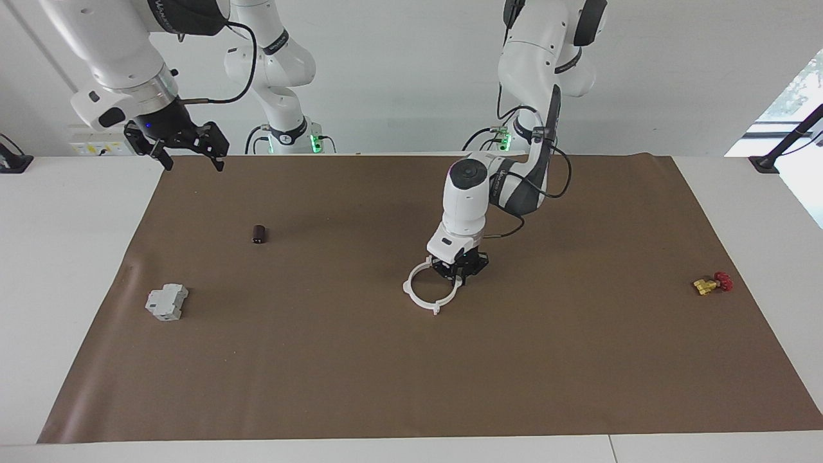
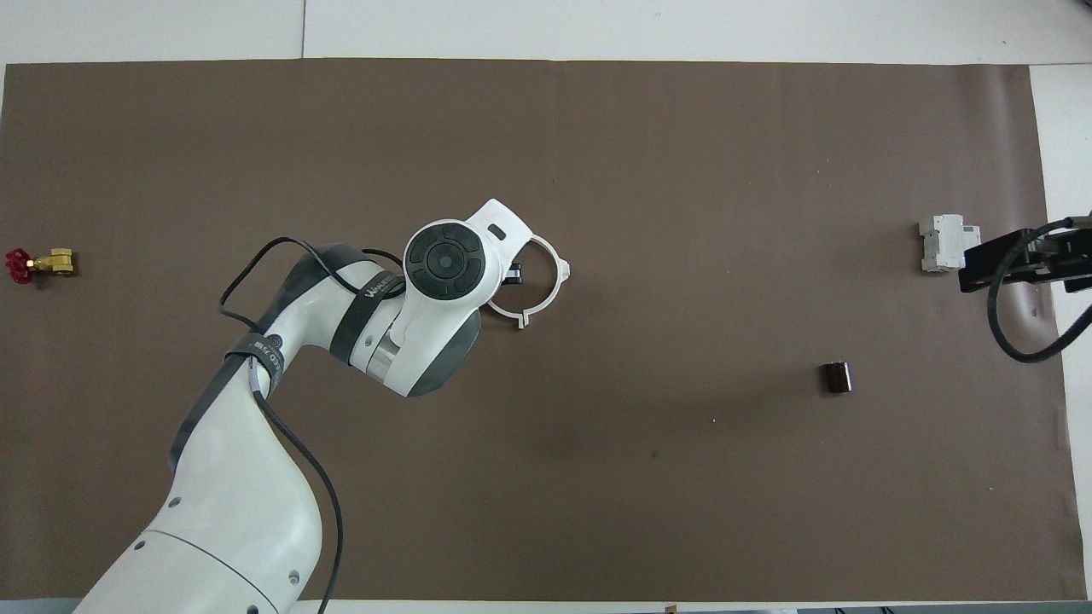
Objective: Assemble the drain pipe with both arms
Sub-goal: 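Press the held half against the center half with the left gripper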
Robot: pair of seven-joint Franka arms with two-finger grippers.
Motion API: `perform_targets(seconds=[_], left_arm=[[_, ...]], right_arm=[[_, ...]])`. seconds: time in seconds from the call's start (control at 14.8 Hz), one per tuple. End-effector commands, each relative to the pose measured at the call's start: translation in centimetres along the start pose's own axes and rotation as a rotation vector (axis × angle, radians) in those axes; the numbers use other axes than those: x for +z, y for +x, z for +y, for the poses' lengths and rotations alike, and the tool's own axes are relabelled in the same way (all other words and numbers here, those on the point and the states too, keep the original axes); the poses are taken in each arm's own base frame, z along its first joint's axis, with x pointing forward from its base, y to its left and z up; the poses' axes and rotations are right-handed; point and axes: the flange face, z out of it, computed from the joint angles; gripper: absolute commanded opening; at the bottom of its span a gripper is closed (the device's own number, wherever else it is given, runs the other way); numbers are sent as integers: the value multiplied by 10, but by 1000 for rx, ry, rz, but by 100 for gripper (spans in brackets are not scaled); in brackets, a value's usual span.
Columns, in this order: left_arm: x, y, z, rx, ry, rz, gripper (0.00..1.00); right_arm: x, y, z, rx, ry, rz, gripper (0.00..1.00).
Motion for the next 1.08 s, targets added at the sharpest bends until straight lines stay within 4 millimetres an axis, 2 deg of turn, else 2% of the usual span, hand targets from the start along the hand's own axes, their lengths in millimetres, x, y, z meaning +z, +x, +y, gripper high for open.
perform_targets(seconds=[0.0,1.01], left_arm=[[6,-6,-3,-18,-8,2,0],[4,-6,1,-62,-25,-9,0]], right_arm=[[-2,-4,0,-14,7,-7,100],[-3,-4,-7,-24,7,-4,100]])
